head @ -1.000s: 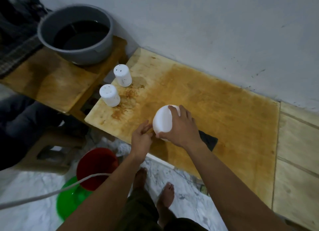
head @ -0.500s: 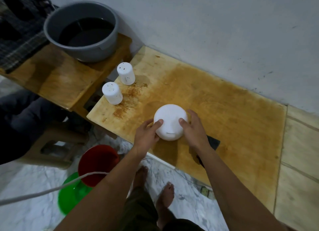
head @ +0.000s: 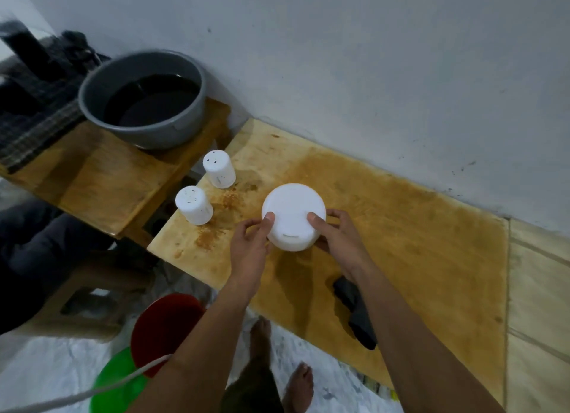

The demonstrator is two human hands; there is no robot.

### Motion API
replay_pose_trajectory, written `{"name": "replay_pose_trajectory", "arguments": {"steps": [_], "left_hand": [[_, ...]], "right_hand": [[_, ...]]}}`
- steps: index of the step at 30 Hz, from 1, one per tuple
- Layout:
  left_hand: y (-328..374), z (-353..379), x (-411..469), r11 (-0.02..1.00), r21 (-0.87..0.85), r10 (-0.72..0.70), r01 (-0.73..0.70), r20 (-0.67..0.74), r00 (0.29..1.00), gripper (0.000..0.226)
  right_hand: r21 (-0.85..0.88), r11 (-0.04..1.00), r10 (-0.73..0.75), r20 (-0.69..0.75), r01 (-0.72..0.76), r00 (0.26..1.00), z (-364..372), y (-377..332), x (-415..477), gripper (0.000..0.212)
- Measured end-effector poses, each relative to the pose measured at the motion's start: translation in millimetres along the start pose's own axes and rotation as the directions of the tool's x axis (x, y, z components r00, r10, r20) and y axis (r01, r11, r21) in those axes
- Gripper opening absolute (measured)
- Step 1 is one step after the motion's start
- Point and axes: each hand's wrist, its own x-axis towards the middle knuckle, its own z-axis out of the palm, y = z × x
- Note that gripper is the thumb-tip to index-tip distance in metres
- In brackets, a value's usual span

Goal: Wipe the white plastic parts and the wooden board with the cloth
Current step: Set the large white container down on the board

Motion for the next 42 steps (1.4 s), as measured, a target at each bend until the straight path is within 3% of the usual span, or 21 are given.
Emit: {"name": "replay_pose_trajectory", "arguments": {"steps": [4, 11, 15, 19, 25, 33, 36, 39, 42], "left_hand": [[17.0, 21.7, 35.6, 0.996, -0.080, 0.034, -0.038, -0.046, 0.998, 0.027], [48.9, 55.7, 108.5, 0.991, -0.122, 0.050, -0.056, -0.052, 0.997, 0.050], [53.2, 68.2, 155.0, 0.997, -0.062, 0.041, -0.050, -0.130, 0.991, 0.047], [54.8, 78.4, 189.9, 0.999, -0.009, 0.052, -0.054, -0.156, 0.986, 0.048], [66.8, 92.5, 206.2, 0.996, -0.016, 0.088, -0.091, -0.140, 0.986, 0.070], [73.1, 97.6, 204.6, 0.998, 0.009, 0.057, -0.056, -0.166, 0.985, 0.075], [70.0, 95.6, 195.8, 1.000, -0.001, -0.007, 0.007, -0.171, 0.985, 0.071], [55.8, 87.3, 183.8, 0.996, 0.024, -0.073, 0.081, -0.222, 0.972, 0.042], [44.6, 75.9, 164.5, 0.995, 0.032, -0.075, 0.092, -0.359, 0.931, 0.015]], "right_hand": [[0.048, 0.999, -0.013, -0.033, 0.015, 0.999, 13.7, -32.4, 44.8, 0.064], [0.057, 0.998, -0.032, -0.013, 0.033, 0.999, 47.5, -76.9, 139.3, 0.072], [-0.009, 1.000, -0.017, -0.023, 0.017, 1.000, 64.3, -95.1, 190.0, 0.078], [-0.047, 0.998, -0.035, -0.004, 0.035, 0.999, 77.5, -111.5, 229.4, 0.072], [-0.104, 0.994, -0.027, 0.035, 0.031, 0.999, 101.0, -124.9, 263.9, 0.073], [-0.241, 0.969, -0.048, 0.036, 0.055, 0.998, 100.2, -132.2, 263.5, 0.082], [-0.287, 0.956, -0.056, 0.002, 0.055, 0.998, 100.5, -134.6, 251.7, 0.072], [-0.235, 0.972, -0.041, -0.118, 0.012, 0.992, 101.1, -130.0, 236.6, 0.052], [-0.241, 0.969, 0.009, -0.174, -0.051, 0.985, 99.5, -124.9, 220.3, 0.017]]}}
